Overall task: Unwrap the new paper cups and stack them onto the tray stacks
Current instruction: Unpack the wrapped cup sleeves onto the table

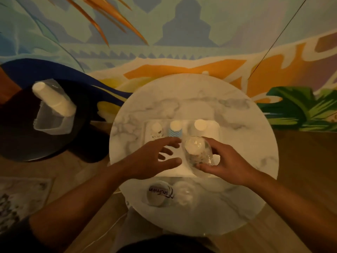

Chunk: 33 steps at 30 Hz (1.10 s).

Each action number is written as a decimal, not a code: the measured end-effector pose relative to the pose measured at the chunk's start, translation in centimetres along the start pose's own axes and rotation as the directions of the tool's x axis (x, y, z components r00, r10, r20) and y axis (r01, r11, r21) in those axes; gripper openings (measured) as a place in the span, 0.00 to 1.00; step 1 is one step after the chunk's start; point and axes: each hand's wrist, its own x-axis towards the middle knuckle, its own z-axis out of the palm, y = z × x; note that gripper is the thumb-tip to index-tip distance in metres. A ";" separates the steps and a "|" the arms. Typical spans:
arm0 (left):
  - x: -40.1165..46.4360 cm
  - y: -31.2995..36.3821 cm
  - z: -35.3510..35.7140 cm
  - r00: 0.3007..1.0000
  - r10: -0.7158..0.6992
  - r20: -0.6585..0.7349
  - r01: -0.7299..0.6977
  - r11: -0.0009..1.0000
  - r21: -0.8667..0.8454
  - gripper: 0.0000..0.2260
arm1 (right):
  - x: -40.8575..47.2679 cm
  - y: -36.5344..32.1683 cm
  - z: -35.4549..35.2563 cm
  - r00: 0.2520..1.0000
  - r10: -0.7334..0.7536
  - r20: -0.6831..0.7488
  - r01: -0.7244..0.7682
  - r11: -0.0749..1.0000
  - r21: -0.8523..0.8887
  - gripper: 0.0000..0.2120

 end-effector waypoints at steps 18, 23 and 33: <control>-2.8 -4.7 5.6 0.992 -0.113 0.054 0.113 0.994 0.002 0.08 | -8.7 8.1 2.6 0.981 0.168 0.093 -0.167 0.986 -0.017 0.32; -2.9 -4.9 5.7 0.994 -0.102 0.037 0.102 0.995 0.010 0.08 | -9.4 8.6 2.5 0.980 0.165 0.107 -0.165 0.986 -0.009 0.35; -3.0 -5.1 5.9 0.996 -0.092 0.015 0.092 0.996 0.001 0.08 | -9.9 6.4 2.5 1.000 -0.006 0.021 0.009 0.991 -0.137 0.25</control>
